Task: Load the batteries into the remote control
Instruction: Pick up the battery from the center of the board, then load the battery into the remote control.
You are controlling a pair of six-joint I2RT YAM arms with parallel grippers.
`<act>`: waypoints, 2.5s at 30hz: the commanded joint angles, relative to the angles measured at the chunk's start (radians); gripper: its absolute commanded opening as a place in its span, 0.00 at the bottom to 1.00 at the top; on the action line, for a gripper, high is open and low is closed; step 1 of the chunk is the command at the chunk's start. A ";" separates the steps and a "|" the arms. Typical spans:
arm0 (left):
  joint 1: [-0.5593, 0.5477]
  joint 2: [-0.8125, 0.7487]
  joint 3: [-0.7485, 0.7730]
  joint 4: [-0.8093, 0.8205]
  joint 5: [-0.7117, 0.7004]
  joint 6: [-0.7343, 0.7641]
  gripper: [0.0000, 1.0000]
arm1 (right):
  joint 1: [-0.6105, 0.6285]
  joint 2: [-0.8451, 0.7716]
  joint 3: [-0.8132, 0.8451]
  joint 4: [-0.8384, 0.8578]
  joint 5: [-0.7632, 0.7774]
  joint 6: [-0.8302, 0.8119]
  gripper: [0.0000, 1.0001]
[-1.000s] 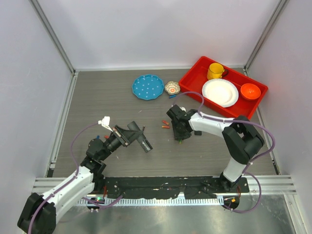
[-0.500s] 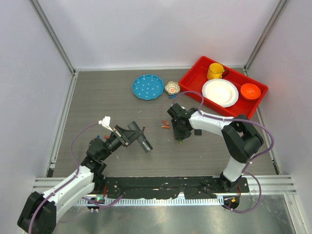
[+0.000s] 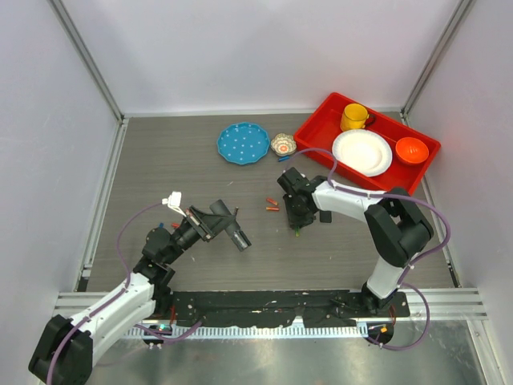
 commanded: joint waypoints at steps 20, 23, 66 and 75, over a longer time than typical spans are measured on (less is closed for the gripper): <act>0.005 0.083 0.016 0.115 0.006 0.001 0.00 | -0.010 -0.224 -0.052 0.053 -0.006 0.033 0.01; 0.004 0.137 0.025 0.163 0.012 -0.010 0.00 | 0.002 -0.388 -0.072 0.084 0.023 0.039 0.01; -0.111 0.785 0.228 0.847 0.095 -0.116 0.00 | 0.550 -0.563 -0.037 0.273 0.377 -0.030 0.01; -0.114 0.785 0.229 0.847 0.086 -0.124 0.00 | 0.555 -0.531 -0.056 0.274 0.403 -0.027 0.01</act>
